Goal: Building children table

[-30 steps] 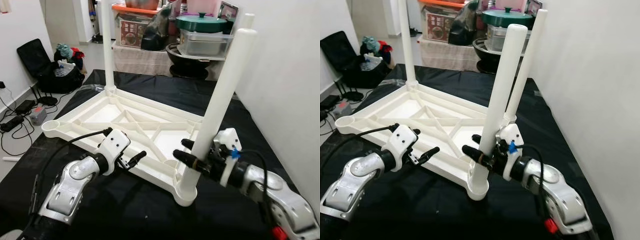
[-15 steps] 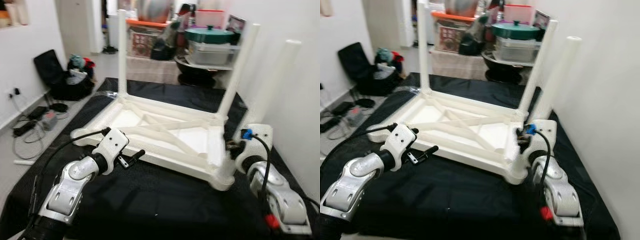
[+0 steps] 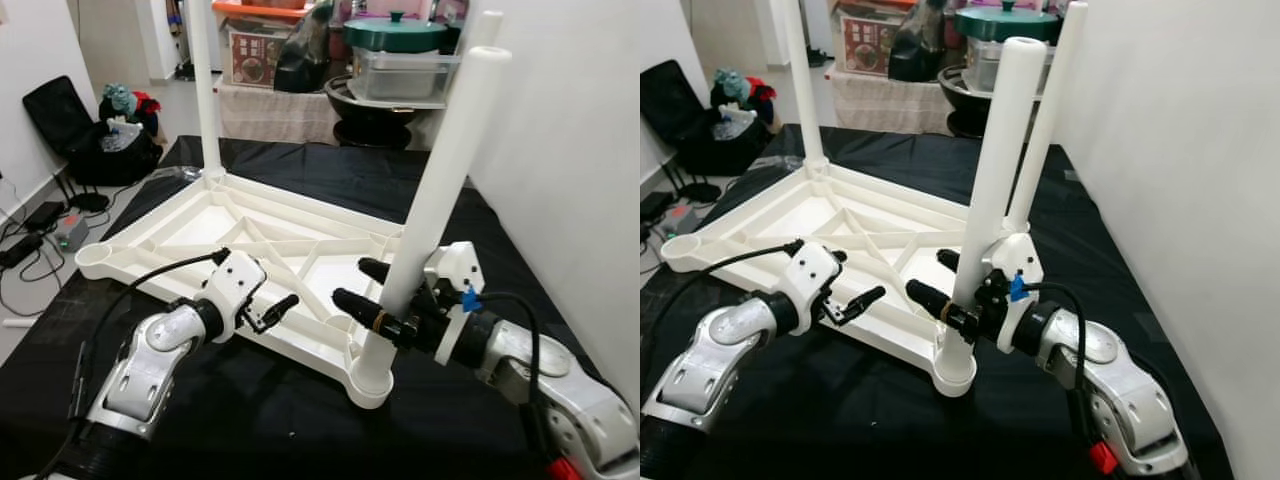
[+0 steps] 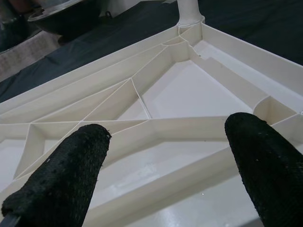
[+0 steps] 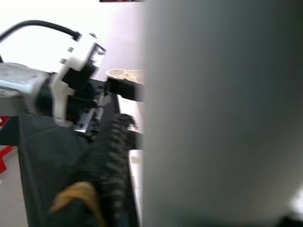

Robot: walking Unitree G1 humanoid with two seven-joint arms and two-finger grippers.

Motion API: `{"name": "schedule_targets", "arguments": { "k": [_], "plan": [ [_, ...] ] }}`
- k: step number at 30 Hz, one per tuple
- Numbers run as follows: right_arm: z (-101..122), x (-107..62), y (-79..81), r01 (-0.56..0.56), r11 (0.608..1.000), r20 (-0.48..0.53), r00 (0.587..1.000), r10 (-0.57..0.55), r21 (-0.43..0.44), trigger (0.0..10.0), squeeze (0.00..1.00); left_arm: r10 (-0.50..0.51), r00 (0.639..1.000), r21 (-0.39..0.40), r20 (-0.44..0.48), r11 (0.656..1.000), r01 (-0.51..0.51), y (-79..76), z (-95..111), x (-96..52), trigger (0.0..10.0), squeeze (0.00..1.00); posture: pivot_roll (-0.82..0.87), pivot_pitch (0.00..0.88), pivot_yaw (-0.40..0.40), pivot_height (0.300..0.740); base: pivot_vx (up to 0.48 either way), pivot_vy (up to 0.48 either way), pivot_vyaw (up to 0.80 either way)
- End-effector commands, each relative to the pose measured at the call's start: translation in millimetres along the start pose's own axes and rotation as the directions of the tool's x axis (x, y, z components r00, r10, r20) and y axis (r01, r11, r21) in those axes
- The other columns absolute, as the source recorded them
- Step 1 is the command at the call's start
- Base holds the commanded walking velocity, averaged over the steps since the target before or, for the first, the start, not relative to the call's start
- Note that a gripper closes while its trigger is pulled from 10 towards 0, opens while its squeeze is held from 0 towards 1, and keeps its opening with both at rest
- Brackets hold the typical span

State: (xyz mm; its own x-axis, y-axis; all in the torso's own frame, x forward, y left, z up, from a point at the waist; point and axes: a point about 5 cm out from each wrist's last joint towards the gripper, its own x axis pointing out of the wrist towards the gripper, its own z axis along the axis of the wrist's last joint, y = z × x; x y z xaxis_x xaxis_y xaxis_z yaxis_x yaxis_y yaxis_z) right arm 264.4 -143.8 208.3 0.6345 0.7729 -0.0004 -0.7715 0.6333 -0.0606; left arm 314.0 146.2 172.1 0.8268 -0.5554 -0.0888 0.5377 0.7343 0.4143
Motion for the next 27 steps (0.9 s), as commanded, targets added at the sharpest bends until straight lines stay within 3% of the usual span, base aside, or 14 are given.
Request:
{"name": "schedule_targets", "arguments": {
  "k": [1,5,7,8,9,10,11,12,16,18,21,22,24,27],
  "plan": [
    [-14,1.4,-8.1,0.057,0.998,-0.065,0.996,-0.057,-0.001,0.0,0.00,0.000,1.000,0.013,-0.019,1.000,0.001,1.3,-5,-3.6,10.0,0.00,0.10,0.000,-0.101,0.740,0.000,0.000,0.00],
    [-36,-0.4,-37.3,0.348,0.937,-0.201,0.917,-0.344,-0.014,0.0,0.00,0.002,1.000,0.014,-0.023,1.000,-0.001,1.5,-6,-4.7,10.0,0.00,0.10,0.000,-0.101,0.740,0.000,0.000,0.00],
    [-66,-31.2,-83.8,0.793,0.608,-0.328,0.566,-0.756,-0.035,0.0,0.00,0.006,1.000,0.015,-0.025,1.000,-0.005,1.8,-6,-4.6,10.0,0.00,0.09,0.000,-0.095,0.740,0.000,0.000,0.00],
    [-66,-31.2,-83.8,0.793,0.608,-0.328,0.566,-0.756,-0.035,0.0,0.00,0.006,1.000,0.015,-0.025,1.000,-0.005,1.8,-6,-4.6,10.0,0.00,0.09,0.000,-0.095,0.740,0.000,0.000,0.00],
    [-77,-46.8,-94.2,0.887,0.459,-0.362,0.413,-0.836,-0.048,0.0,0.00,0.008,1.000,0.015,-0.025,1.000,-0.007,1.9,-6,-4.2,10.0,0.00,0.09,0.000,-0.095,0.740,0.000,0.000,0.00],
    [-77,-46.8,-94.2,0.887,0.459,-0.362,0.413,-0.836,-0.048,0.0,0.00,0.008,1.000,0.015,-0.025,1.000,-0.007,1.9,-6,-4.2,10.0,0.00,0.09,0.000,-0.095,0.740,0.000,0.000,0.00],
    [-86,-65.6,-94.6,0.958,0.280,-0.381,0.237,-0.894,-0.060,0.0,0.00,0.014,1.000,0.017,-0.024,1.000,-0.014,2.5,-4,-2.1,10.0,0.00,0.09,0.000,-0.086,0.740,0.000,0.000,0.00],
    [-86,-67.1,-92.0,0.963,0.262,-0.378,0.222,-0.899,-0.056,0.0,0.00,0.017,1.000,0.018,-0.024,1.000,-0.016,2.9,-4,-1.4,10.0,0.00,0.09,0.000,-0.086,0.740,0.000,0.000,0.00],
    [-83,-55.6,-82.8,0.944,0.331,-0.373,0.308,-0.875,0.002,0.5,0.00,0.017,1.000,0.019,-0.025,1.000,-0.017,3.3,-4,-0.4,10.0,0.00,0.07,0.000,-0.077,0.740,0.000,0.000,0.00],
    [-67,-30.0,-69.7,0.860,0.504,-0.279,0.504,-0.817,0.080,10.0,0.00,0.012,1.000,0.019,-0.024,1.000,-0.011,2.4,-4,0.4,10.0,0.00,0.07,0.000,-0.076,0.740,0.000,0.000,0.00],
    [-42,-7.3,-52.6,0.714,0.677,-0.121,0.699,-0.705,0.179,10.0,0.01,0.007,1.000,0.018,-0.021,1.000,-0.007,1.3,-4,1.3,10.0,0.00,0.07,0.000,-0.077,0.740,0.000,0.000,0.00],
    [-32,-2.0,-46.4,0.640,0.735,-0.055,0.761,-0.646,0.223,10.0,1.00,0.006,1.000,0.017,-0.021,1.000,-0.006,0.8,-4,1.7,10.0,0.00,0.07,0.000,-0.082,0.740,0.000,0.000,0.00],
    [-32,-2.0,-46.4,0.640,0.735,-0.055,0.761,-0.646,0.223,10.0,1.00,0.006,1.000,0.017,-0.021,1.000,-0.006,0.8,-4,1.7,10.0,0.00,0.07,0.000,-0.082,0.740,0.000,0.000,0.00],
    [11,5.3,-16.8,0.301,0.927,0.183,0.921,-0.344,0.225,10.0,1.00,0.000,1.000,0.013,-0.014,1.000,0.000,0.4,-3,0.6,10.0,0.00,0.08,0.000,-0.086,0.740,0.000,0.000,0.00]
  ]
}}
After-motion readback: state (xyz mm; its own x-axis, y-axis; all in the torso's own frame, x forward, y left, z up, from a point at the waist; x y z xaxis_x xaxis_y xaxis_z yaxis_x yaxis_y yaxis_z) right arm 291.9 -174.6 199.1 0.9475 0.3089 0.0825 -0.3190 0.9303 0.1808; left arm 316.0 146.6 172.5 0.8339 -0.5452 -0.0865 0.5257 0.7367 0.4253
